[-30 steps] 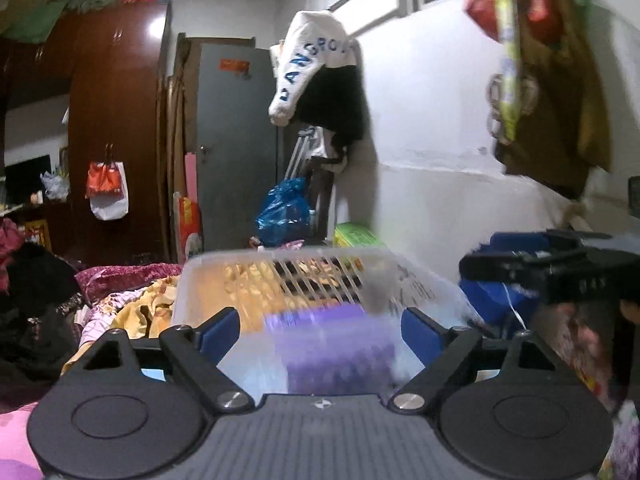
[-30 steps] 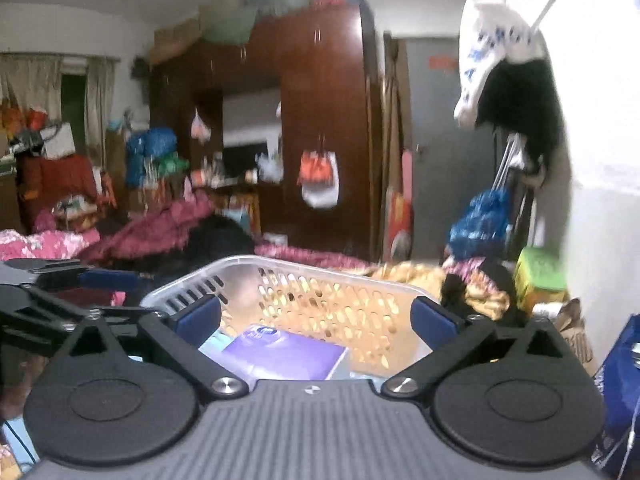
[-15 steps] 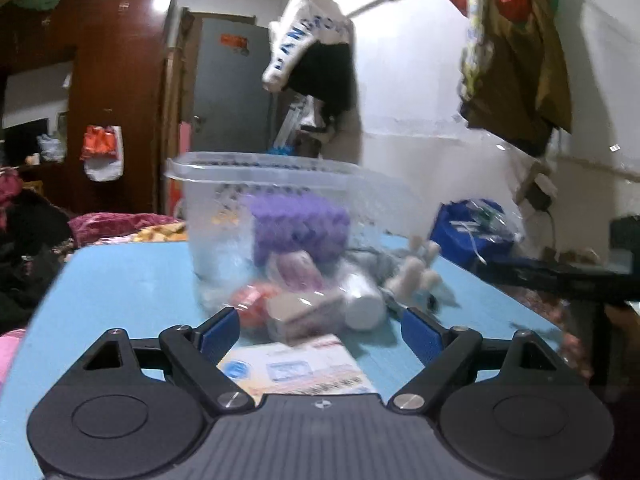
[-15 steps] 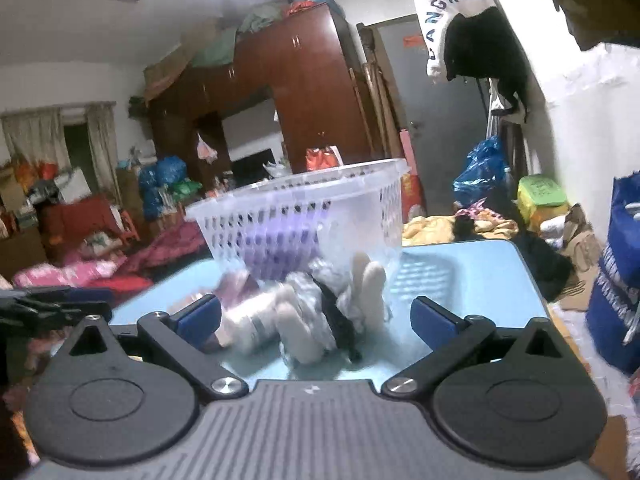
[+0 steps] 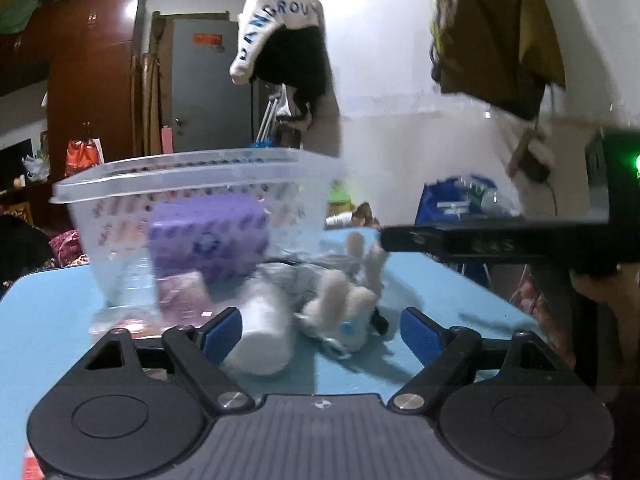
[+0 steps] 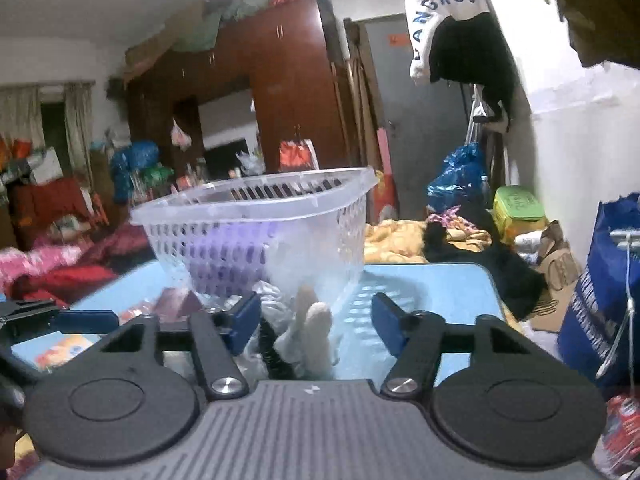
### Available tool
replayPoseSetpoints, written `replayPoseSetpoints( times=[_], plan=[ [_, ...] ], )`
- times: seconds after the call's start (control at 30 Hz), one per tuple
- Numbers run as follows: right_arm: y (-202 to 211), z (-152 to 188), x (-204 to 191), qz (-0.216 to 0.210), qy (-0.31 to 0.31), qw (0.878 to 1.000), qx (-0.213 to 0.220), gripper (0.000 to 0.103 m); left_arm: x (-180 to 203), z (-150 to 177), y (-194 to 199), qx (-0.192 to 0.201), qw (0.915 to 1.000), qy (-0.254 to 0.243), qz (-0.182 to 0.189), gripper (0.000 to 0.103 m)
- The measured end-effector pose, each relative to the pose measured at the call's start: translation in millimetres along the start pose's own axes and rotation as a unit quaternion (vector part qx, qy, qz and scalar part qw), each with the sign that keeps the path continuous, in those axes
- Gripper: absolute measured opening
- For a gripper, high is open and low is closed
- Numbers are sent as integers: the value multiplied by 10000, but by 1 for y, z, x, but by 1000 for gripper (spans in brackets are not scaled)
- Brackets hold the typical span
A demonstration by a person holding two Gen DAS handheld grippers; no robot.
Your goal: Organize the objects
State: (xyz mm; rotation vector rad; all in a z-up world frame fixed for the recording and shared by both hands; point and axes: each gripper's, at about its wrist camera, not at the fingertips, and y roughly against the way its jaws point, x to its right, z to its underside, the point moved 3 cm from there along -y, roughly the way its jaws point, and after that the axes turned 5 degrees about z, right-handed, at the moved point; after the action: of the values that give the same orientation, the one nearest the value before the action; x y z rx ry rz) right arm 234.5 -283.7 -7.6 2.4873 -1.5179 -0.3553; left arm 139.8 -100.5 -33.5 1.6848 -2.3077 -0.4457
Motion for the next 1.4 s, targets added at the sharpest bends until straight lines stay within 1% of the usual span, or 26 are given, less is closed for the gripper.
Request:
replayPoseSetpoints(
  times=[0.07,0.1,0.17,0.23,0.3,0.33,0.37,0.43,0.47,0.5,0.53,0.57,0.63,0.7,0.87,0.97,1.0,1.13,1.4],
  plan=[
    [-5,2,-3,-19,95,9999,-101,57,8,1,-13,-82,9998,-81,-171,87],
    [-8,3,-2,-62,76,9998,-163,56,10,2,-18,-111,9996,-88,-233,84],
    [-12,5,-2,-99,72,9996,-245,49,14,0,-24,-50,9989,-145,-449,81],
    [-13,8,-1,-94,65,9995,-282,48,14,-2,-28,-51,9985,-100,-534,74],
    [-15,9,-1,-95,53,9994,-326,44,15,-5,-32,-50,9983,-94,-582,65],
    [-16,10,-1,-110,50,9993,-357,41,16,-5,-34,-61,9979,-108,-634,63],
    [-18,10,0,-110,57,9992,-383,40,17,-7,-37,-63,9976,-136,-676,62],
    [-20,11,0,-94,86,9991,-413,39,19,-8,-42,-135,9976,-174,-661,50],
    [-21,11,0,-97,85,9990,-431,34,19,-8,-45,-162,9977,-162,-635,46],
    [-21,12,0,-115,73,9989,-443,31,20,-8,-47,-173,9978,-177,-619,37],
    [-21,11,1,-144,68,9989,-449,28,21,-7,-48,-175,9978,-197,-608,32],
    [-21,12,0,-168,84,9988,-445,22,22,-7,-47,-144,9977,-212,-631,32],
    [-18,14,-1,-104,147,9990,-410,19,22,-6,-42,-37,9977,-242,-639,28],
    [-14,12,-1,-159,114,9991,-370,18,21,-7,-37,57,9978,-237,-614,27],
    [6,11,-5,-273,184,9994,-117,16,15,-9,-21,327,9979,-200,-531,25],
    [20,10,-11,-292,260,9992,82,16,10,-8,-8,569,9976,-152,-366,24],
    [24,9,-13,-315,263,9991,140,16,9,-8,-2,702,9970,-159,-284,23],
    [43,3,-23,-432,327,9977,406,16,4,-12,25,1163,9929,-153,-203,21],
    [69,-28,-56,-617,670,9914,944,15,-12,-38,72,1726,9849,-109,-1,20]
  ],
)
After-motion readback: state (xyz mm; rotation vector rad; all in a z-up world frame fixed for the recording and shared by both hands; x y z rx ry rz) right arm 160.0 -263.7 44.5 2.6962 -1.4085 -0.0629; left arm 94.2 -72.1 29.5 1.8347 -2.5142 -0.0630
